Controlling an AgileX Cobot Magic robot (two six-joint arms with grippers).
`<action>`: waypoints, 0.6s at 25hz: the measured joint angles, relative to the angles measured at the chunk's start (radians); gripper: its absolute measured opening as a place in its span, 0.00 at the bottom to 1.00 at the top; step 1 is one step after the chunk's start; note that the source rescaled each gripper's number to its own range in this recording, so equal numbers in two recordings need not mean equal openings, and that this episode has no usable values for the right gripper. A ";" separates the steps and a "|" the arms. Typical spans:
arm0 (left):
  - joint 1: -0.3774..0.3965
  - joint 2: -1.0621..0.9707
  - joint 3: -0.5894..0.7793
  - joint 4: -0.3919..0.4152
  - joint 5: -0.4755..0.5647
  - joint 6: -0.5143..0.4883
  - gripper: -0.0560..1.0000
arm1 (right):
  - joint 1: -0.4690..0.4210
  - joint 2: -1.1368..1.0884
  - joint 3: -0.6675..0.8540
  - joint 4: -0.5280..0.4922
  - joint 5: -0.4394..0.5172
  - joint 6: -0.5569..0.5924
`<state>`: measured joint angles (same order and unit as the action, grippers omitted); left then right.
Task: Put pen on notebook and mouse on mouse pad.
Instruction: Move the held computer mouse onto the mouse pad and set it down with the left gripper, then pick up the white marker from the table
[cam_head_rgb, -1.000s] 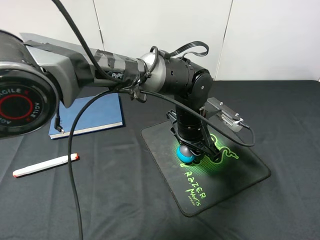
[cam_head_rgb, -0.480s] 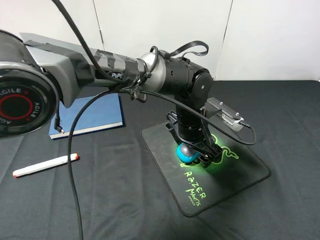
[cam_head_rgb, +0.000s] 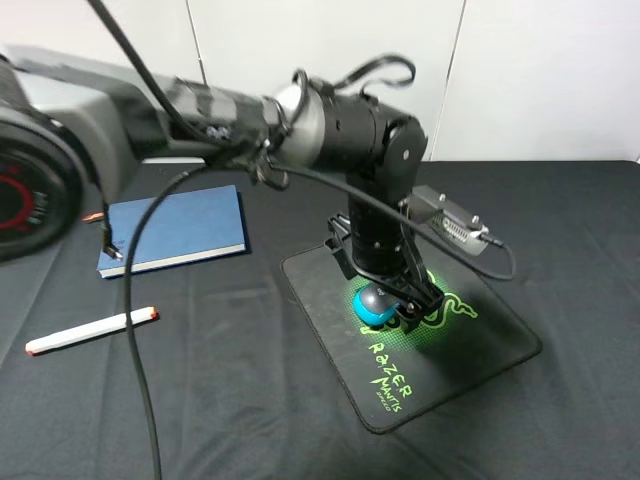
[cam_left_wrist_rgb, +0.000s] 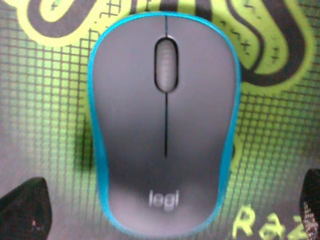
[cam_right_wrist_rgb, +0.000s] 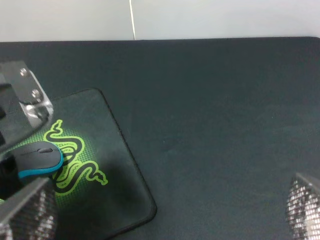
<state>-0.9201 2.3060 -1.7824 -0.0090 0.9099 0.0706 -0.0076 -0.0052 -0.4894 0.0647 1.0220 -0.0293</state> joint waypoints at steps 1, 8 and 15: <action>0.000 -0.013 0.000 0.000 0.013 -0.002 1.00 | 0.000 0.000 0.000 0.000 0.000 0.000; 0.000 -0.102 0.000 0.019 0.132 -0.010 1.00 | 0.000 0.000 0.000 0.000 0.000 0.000; 0.000 -0.182 0.000 0.033 0.266 -0.012 1.00 | 0.000 0.000 0.000 0.000 0.000 0.000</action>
<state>-0.9201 2.1239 -1.7824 0.0236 1.1763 0.0589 -0.0076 -0.0052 -0.4894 0.0647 1.0220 -0.0293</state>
